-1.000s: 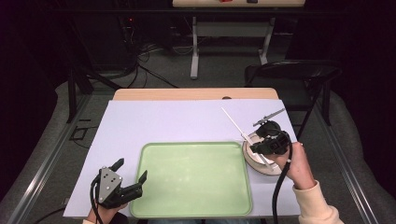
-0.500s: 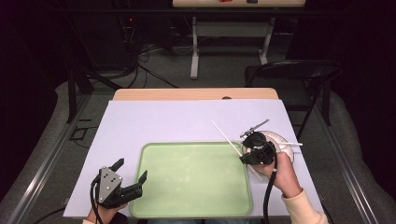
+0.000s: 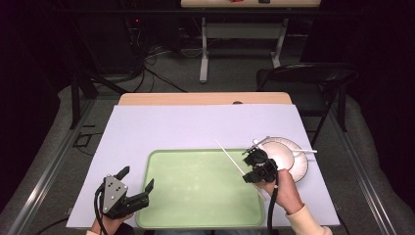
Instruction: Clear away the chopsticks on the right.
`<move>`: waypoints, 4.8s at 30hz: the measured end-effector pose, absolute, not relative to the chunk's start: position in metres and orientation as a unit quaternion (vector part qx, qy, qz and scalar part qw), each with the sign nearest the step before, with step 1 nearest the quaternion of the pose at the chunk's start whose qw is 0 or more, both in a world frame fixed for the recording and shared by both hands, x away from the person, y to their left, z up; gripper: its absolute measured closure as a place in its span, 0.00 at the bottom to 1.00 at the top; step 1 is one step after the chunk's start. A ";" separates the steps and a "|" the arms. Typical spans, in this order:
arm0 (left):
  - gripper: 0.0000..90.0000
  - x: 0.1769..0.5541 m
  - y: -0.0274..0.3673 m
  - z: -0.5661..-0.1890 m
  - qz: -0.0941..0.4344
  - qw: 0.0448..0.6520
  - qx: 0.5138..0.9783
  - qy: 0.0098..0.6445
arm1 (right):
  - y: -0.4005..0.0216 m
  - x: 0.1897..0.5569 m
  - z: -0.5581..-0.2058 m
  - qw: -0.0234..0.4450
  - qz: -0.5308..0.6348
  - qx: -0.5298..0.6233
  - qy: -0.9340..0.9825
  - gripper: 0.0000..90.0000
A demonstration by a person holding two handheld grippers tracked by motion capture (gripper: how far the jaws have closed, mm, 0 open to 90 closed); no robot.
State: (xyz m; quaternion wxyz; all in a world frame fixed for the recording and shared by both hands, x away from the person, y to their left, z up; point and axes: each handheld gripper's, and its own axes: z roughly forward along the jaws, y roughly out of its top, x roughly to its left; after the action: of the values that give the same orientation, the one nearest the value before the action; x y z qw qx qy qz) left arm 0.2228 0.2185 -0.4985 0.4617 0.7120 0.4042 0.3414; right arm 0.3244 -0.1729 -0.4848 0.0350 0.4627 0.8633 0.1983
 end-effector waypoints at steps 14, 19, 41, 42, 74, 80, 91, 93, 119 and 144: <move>0.17 0.223 0.219 -0.498 0.342 0.459 0.715 0.402 | -0.153 0.323 -0.520 0.005 0.152 0.469 0.870 0.93; 0.17 0.222 0.219 -0.498 0.342 0.459 0.715 0.401 | -0.149 0.324 -0.524 0.011 0.144 0.467 0.873 0.93; 0.17 0.222 0.219 -0.498 0.343 0.461 0.712 0.402 | -0.157 0.309 -0.481 0.081 0.197 0.369 0.905 0.17; 0.17 0.222 0.219 -0.498 0.343 0.461 0.713 0.402 | -0.159 0.309 -0.478 0.084 0.201 0.364 0.906 0.16; 0.17 0.222 0.217 -0.499 0.343 0.454 0.720 0.397 | -0.288 0.369 -0.421 0.201 0.212 0.374 0.880 0.00; 0.17 0.222 0.217 -0.499 0.342 0.455 0.719 0.398 | -0.301 0.391 -0.429 0.199 0.190 0.374 0.886 0.00; 0.17 0.222 0.217 -0.499 0.342 0.453 0.721 0.398 | -0.321 0.422 -0.445 0.191 0.166 0.378 0.891 0.00; 0.17 0.222 0.217 -0.499 0.342 0.453 0.720 0.398 | -0.323 0.427 -0.449 0.190 0.154 0.379 0.893 0.00; 0.17 0.222 0.218 -0.499 0.344 0.456 0.716 0.402 | -0.335 0.443 -0.488 0.107 0.109 0.350 0.924 0.61; 0.17 0.221 0.219 -0.498 0.345 0.457 0.715 0.402 | -0.325 0.440 -0.508 0.065 0.092 0.326 0.939 0.93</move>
State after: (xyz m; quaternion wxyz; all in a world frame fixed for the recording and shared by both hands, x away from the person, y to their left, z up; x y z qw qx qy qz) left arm 0.2211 0.2189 -0.4983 0.4567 0.7146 0.4021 0.3452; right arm 0.4397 -0.3245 -0.5085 0.0650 0.3259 0.9387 0.0915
